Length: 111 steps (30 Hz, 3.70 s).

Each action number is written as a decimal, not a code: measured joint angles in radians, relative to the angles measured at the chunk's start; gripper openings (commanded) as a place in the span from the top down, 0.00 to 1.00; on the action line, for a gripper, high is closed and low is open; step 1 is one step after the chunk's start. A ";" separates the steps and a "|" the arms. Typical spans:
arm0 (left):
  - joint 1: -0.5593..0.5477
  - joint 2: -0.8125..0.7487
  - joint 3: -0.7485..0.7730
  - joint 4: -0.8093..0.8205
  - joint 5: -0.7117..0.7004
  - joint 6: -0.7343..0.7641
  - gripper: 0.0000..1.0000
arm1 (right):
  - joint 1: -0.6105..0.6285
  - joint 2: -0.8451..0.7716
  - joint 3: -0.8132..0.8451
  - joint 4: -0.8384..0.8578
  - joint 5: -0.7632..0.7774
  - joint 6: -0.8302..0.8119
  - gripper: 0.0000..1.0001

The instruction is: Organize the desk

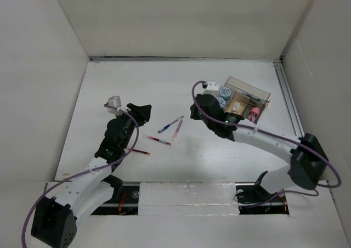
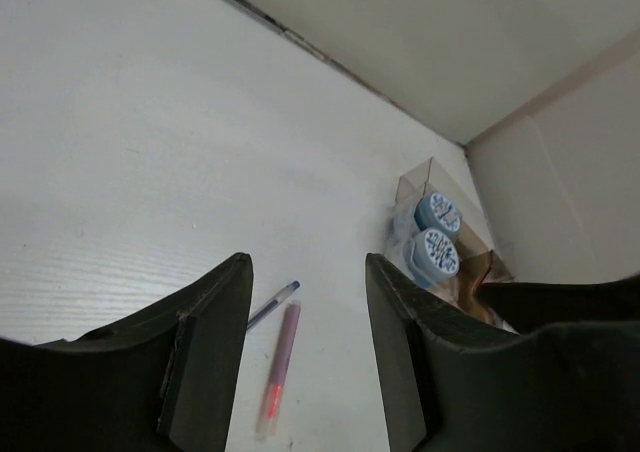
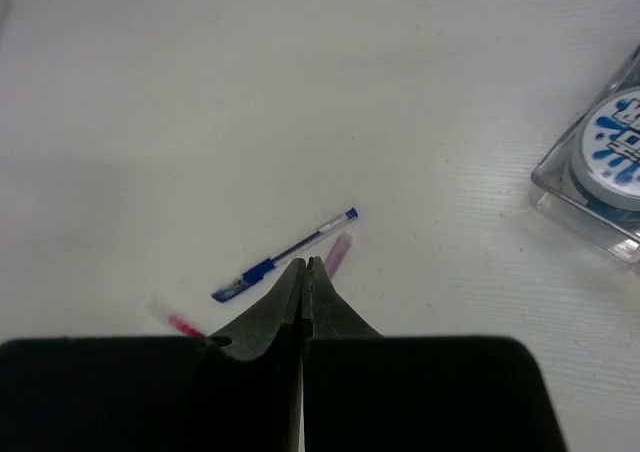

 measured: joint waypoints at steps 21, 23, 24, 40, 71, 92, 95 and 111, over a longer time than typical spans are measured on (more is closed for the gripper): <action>-0.265 0.571 0.334 -0.089 -0.003 0.227 0.54 | -0.034 -0.530 -0.285 0.085 0.045 0.092 0.97; -0.276 0.636 0.372 -0.134 -0.014 0.253 0.54 | -0.047 -0.593 -0.299 0.115 0.072 0.109 0.90; -0.283 0.675 0.390 -0.154 -0.024 0.265 0.55 | -0.052 -0.625 -0.315 0.127 0.080 0.119 0.82; -0.427 0.938 0.553 -0.436 -0.143 0.296 0.64 | -0.166 -0.789 -0.482 0.183 -0.061 0.196 0.71; -0.491 0.990 1.088 -0.419 -0.037 0.530 1.00 | -0.167 -1.232 -0.481 0.120 0.043 0.221 0.70; -0.290 1.791 2.099 -0.512 0.619 0.879 1.00 | -0.167 -1.284 -0.411 0.000 0.063 0.203 0.75; -0.320 1.843 2.100 -0.465 0.647 0.850 1.00 | -0.167 -1.199 -0.412 0.000 0.106 0.208 0.64; -0.352 1.297 1.373 -0.223 0.715 0.801 1.00 | -0.634 -0.674 -0.260 0.059 -0.137 0.168 0.34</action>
